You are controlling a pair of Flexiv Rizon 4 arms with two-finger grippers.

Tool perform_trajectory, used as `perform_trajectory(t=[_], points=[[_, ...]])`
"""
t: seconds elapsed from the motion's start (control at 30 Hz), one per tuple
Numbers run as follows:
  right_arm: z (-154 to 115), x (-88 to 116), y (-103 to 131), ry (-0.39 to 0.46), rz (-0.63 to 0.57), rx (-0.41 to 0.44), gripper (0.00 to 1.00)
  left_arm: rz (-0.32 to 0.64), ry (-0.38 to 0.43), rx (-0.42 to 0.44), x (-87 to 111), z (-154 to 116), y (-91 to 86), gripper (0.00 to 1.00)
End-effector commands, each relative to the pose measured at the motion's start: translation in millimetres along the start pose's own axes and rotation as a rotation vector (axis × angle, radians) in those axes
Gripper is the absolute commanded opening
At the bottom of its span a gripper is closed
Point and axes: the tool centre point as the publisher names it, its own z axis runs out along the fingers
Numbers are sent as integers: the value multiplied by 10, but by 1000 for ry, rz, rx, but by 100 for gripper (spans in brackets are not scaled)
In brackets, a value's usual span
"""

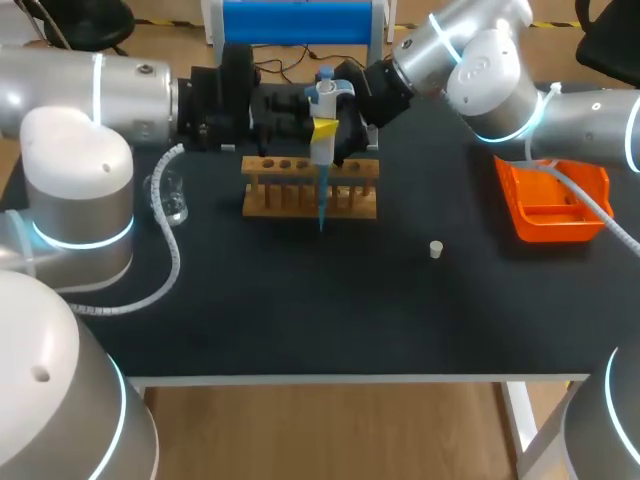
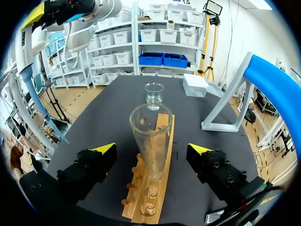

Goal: Invert the test tube, pick up the pipette, mount the tip to pipette, aspirate from beaker and dispense into the tube, eject the tip, return the pipette, and cap with the stopper.

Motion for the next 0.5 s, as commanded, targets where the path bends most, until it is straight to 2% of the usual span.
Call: perform_trajectory(t=[0.03, 0.5], points=[[-14, -1, 4, 2, 1, 3, 100, 1, -3, 1, 24, -11, 14, 0], [-14, -1, 4, 2, 1, 3, 100, -2, 33, -18, 53, 21, 34, 0]])
